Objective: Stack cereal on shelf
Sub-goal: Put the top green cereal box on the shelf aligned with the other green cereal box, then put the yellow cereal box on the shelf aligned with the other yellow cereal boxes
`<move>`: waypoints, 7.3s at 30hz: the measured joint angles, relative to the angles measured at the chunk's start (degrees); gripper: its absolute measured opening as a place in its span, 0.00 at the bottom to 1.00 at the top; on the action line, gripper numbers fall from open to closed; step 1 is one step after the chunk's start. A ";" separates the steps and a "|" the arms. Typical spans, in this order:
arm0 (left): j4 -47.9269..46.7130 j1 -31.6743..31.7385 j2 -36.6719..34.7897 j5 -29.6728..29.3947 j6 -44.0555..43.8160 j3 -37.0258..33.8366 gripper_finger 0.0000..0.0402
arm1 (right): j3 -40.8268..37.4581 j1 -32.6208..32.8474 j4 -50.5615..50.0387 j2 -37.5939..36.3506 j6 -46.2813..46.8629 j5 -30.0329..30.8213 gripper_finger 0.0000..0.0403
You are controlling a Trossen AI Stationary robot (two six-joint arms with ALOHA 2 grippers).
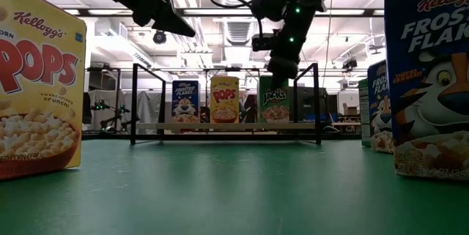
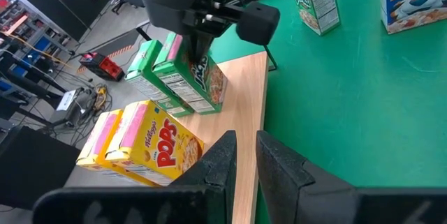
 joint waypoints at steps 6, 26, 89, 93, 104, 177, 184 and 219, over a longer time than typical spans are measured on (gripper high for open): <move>0.02 0.02 0.00 0.00 0.00 0.00 0.10 | 0.00 -0.47 1.33 0.08 -1.43 0.00 0.03; 0.01 0.02 0.00 0.00 -0.01 0.00 0.10 | -0.22 -0.60 -1.48 0.11 0.08 0.00 0.03; -1.62 0.02 0.00 0.00 -6.20 0.00 0.10 | -19.57 12.91 22.24 -22.72 6.42 -7.45 0.03; -2.27 0.02 0.00 0.04 -8.72 0.00 0.10 | -24.02 14.10 23.23 -27.15 9.02 -9.46 0.03; -6.43 -0.24 0.00 6.16 -28.12 0.04 0.10 | -32.27 15.96 30.08 -30.86 5.89 -9.55 0.03; -65.50 -30.91 40.87 26.75 -114.05 45.97 0.65 | -34.84 14.52 49.71 -31.34 -16.16 -21.22 0.03; -65.42 -30.91 40.92 26.29 -114.05 45.97 0.54 | -34.84 14.54 49.70 -31.34 -16.12 -21.22 0.03; -65.33 -25.29 39.34 26.47 -90.73 45.97 0.42 | -34.84 14.54 49.50 -31.34 -15.81 -21.05 0.03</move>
